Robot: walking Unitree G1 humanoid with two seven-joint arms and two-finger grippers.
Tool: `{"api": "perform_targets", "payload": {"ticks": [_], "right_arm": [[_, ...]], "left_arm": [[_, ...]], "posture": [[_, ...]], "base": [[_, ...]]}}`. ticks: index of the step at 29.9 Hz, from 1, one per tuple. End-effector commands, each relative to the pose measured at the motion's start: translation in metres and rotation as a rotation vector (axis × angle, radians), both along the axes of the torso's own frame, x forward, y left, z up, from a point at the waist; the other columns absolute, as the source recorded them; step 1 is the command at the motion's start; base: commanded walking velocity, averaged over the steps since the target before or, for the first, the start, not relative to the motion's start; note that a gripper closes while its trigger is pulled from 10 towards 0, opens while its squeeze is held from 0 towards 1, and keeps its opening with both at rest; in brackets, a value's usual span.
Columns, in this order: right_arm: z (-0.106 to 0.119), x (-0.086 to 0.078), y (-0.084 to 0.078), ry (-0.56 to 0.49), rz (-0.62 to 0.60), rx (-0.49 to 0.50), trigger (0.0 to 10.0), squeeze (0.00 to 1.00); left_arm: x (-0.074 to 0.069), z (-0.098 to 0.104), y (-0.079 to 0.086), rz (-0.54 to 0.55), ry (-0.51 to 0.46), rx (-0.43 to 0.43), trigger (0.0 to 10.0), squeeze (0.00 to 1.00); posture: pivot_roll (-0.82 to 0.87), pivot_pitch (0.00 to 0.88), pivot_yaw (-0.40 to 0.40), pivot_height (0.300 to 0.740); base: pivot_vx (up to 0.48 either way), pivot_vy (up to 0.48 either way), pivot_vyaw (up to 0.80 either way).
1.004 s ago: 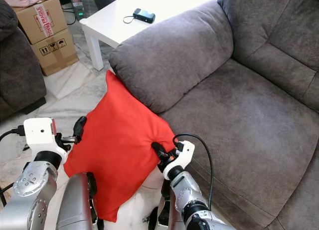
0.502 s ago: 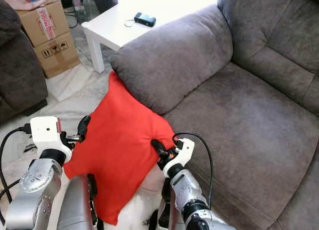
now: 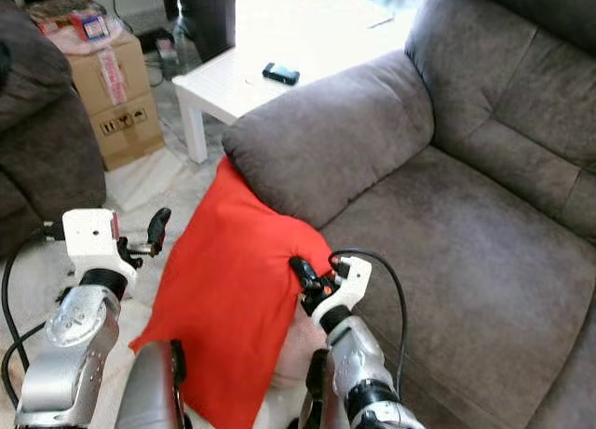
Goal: Move the pillow to the sofa from floor
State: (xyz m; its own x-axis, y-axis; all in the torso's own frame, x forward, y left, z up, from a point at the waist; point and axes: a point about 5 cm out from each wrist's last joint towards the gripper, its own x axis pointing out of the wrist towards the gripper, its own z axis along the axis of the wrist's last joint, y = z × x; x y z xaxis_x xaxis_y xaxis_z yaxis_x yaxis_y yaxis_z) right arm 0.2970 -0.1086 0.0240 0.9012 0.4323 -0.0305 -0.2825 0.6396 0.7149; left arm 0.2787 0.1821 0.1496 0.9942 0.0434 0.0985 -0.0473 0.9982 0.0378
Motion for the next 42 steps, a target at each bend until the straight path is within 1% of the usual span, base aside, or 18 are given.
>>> {"api": "perform_targets", "payload": {"ticks": [1, 3, 5, 7, 9, 12, 15, 16, 22, 26, 27, 29, 32, 33, 35, 36, 39, 42], "right_arm": [[0.036, 0.019, -0.023, -0.194, -0.102, -0.007, 10.0, 0.00], [0.040, 0.019, -0.026, -0.209, -0.115, -0.007, 10.0, 0.00], [0.050, 0.018, -0.030, -0.256, -0.111, 0.010, 10.0, 0.00], [0.062, 0.017, -0.031, -0.314, -0.078, 0.039, 10.0, 0.00], [0.065, 0.016, -0.030, -0.326, -0.066, 0.045, 10.0, 0.00], [0.074, 0.011, -0.030, -0.371, -0.009, 0.074, 10.0, 0.00], [0.075, 0.008, -0.031, -0.374, 0.010, 0.081, 10.0, 0.00], [0.076, 0.003, -0.029, -0.377, 0.051, 0.083, 10.0, 0.00], [0.085, -0.012, -0.030, -0.400, 0.181, 0.130, 10.0, 0.00], [0.084, -0.025, -0.030, -0.407, 0.301, 0.124, 10.0, 0.00], [0.083, -0.025, -0.030, -0.406, 0.308, 0.119, 10.0, 0.00], [0.078, -0.024, -0.032, -0.384, 0.266, 0.072, 10.0, 0.00], [0.065, -0.019, -0.037, -0.308, 0.191, -0.011, 10.0, 0.00], [0.056, -0.020, -0.039, -0.268, 0.174, -0.034, 10.0, 0.00], [0.051, -0.026, -0.039, -0.242, 0.200, -0.033, 10.0, 0.00], [0.046, -0.033, -0.039, -0.223, 0.245, -0.029, 10.0, 0.00], [0.042, -0.046, -0.042, -0.214, 0.349, -0.025, 10.0, 0.00], [0.042, -0.047, -0.043, -0.214, 0.356, -0.038, 10.0, 0.00]], "left_arm": [[0.005, 0.001, -0.005, -0.021, -0.014, 0.008, 10.0, 0.00], [0.007, 0.003, -0.006, -0.026, -0.023, 0.005, 10.0, 0.00], [0.012, 0.004, -0.008, -0.035, -0.032, 0.002, 10.0, 0.00], [0.018, 0.007, -0.010, -0.049, -0.048, -0.001, 10.0, 0.00], [0.019, 0.007, -0.011, -0.052, -0.050, -0.001, 10.0, 0.00], [0.024, 0.008, -0.016, -0.083, -0.056, -0.001, 10.0, 0.00], [0.025, 0.007, -0.017, -0.088, -0.055, -0.006, 10.0, 0.00], [0.026, 0.007, -0.018, -0.092, -0.056, -0.020, 10.0, 0.00], [0.025, 0.006, -0.018, -0.094, -0.064, -0.020, 10.0, 0.00], [0.024, 0.005, -0.019, -0.112, -0.062, -0.036, 10.0, 0.00], [0.024, 0.005, -0.019, -0.112, -0.062, -0.036, 10.0, 0.00], [0.023, 0.003, -0.019, -0.111, -0.054, -0.039, 10.0, 0.00], [0.023, 0.001, -0.017, -0.112, -0.040, -0.044, 10.0, 0.00], [0.022, -0.002, -0.016, -0.117, -0.024, -0.040, 10.0, 0.00], [0.021, -0.004, -0.016, -0.124, -0.011, -0.057, 10.0, 0.00], [0.020, -0.005, -0.015, -0.134, 0.002, -0.075, 10.0, 0.00], [0.017, -0.007, -0.011, -0.156, 0.024, -0.100, 10.0, 0.00], [0.016, -0.007, -0.010, -0.156, 0.024, -0.104, 10.0, 0.00]], "posture": [[0.17, 0.000, -0.136, 0.566], [0.17, 0.000, -0.135, 0.566], [0.16, 0.000, -0.125, 0.566], [0.14, 0.000, -0.112, 0.566], [0.14, 0.000, -0.112, 0.566], [0.13, 0.000, -0.099, 0.566], [0.13, 0.000, -0.098, 0.566], [0.13, 0.000, -0.099, 0.566], [0.13, 0.000, -0.106, 0.566], [0.13, 0.000, -0.110, 0.566], [0.13, 0.000, -0.110, 0.566], [0.13, 0.000, -0.113, 0.566], [0.14, 0.000, -0.116, 0.566], [0.14, 0.000, -0.117, 0.566], [0.14, 0.000, -0.118, 0.566], [0.15, 0.000, -0.120, 0.566], [0.15, 0.000, -0.123, 0.566], [0.15, 0.000, -0.124, 0.566]], "base": [[0.000, 0.000, 0.00], [0.000, 0.000, 0.00], [0.000, 0.000, 0.00], [0.000, 0.000, 0.00], [0.000, 0.000, 0.00], [0.000, 0.000, 0.00], [0.000, 0.000, 0.00], [0.000, 0.000, 0.00], [0.000, 0.000, 0.00], [0.000, 0.000, 0.00], [0.000, 0.000, 0.00], [0.000, 0.000, 0.00], [0.000, 0.000, 0.00], [0.000, 0.000, 0.00], [0.000, 0.000, 0.00], [0.000, 0.000, 0.00], [0.000, 0.000, 0.00], [0.000, 0.000, 0.00]]}}
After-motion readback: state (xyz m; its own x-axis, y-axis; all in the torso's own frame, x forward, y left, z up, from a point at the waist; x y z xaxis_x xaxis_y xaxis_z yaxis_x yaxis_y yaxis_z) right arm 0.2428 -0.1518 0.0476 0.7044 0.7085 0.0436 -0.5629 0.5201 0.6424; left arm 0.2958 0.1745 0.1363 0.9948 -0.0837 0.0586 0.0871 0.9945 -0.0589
